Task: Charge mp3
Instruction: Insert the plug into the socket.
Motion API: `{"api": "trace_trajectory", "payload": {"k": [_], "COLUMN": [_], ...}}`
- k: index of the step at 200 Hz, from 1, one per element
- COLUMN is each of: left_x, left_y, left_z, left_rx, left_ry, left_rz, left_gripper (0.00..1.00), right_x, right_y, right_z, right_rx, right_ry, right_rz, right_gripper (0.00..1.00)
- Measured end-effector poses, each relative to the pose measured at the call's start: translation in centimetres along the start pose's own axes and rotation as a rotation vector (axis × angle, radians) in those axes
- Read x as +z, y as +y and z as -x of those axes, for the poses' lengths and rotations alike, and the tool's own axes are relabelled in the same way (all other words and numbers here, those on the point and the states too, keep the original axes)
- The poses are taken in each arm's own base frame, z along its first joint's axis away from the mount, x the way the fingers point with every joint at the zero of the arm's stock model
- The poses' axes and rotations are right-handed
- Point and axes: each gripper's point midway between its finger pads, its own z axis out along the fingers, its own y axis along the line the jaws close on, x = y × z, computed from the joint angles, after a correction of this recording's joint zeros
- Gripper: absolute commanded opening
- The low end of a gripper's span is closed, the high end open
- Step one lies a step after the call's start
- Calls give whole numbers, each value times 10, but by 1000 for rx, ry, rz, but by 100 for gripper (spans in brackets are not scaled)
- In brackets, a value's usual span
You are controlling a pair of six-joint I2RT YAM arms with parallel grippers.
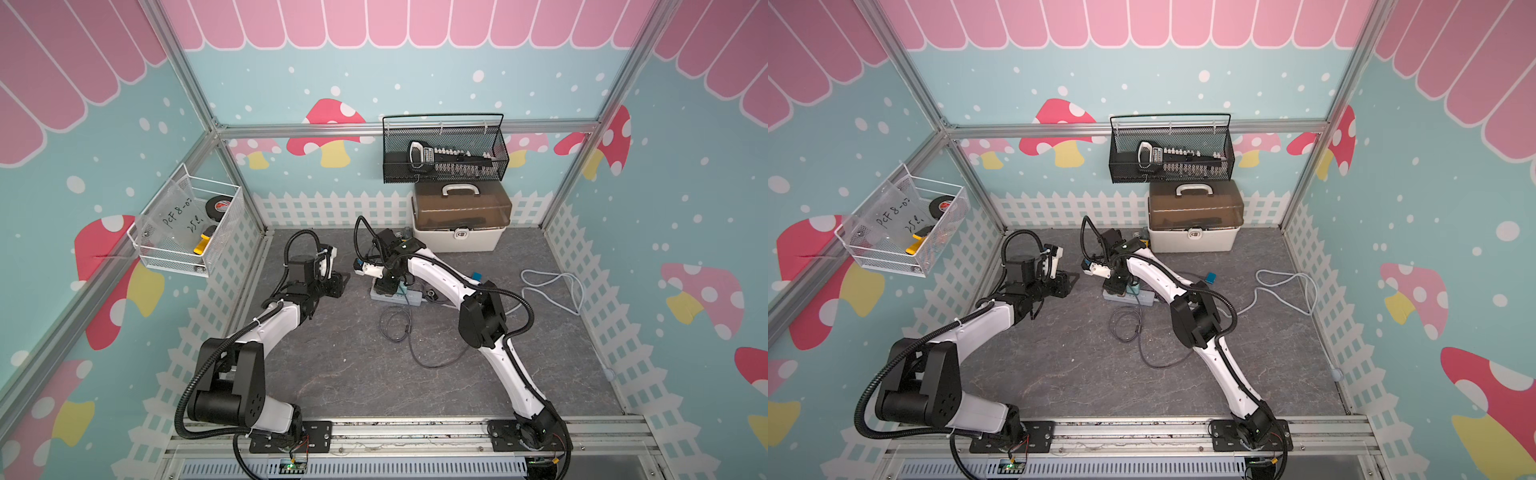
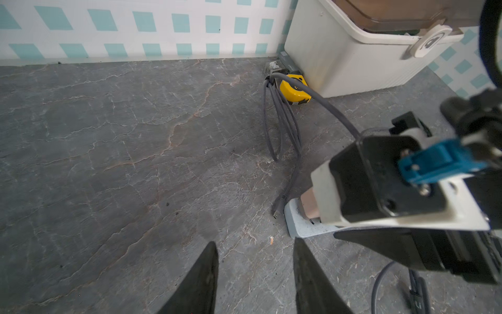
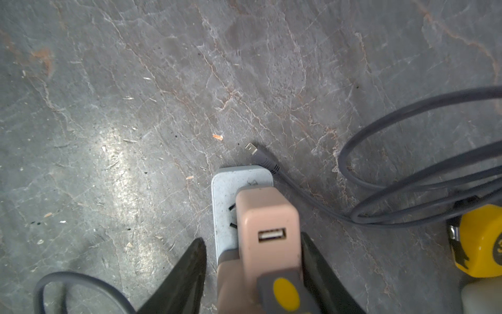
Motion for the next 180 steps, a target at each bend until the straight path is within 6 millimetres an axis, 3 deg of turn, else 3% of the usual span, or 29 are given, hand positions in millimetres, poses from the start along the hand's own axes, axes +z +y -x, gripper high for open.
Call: {"api": "trace_trajectory", "payload": {"k": [79,155,180], "left_x": [5,38,47], "left_y": [-9,-43,-46], "left_z": [-5,-36,-33], "left_rx": [-40,-184,-204], "left_ry": [14,41,13], "left_rz": [8,-104,-127], "left_gripper": [41,41,41], "right_x": [0,-3,-4], "right_y": [-2,5,6], "right_z": [4,7,7], "right_rx": [3,58,70], "right_ry": [-45,-89,-101], "right_rz": [21,40,36], "right_gripper": [51,53,53]}}
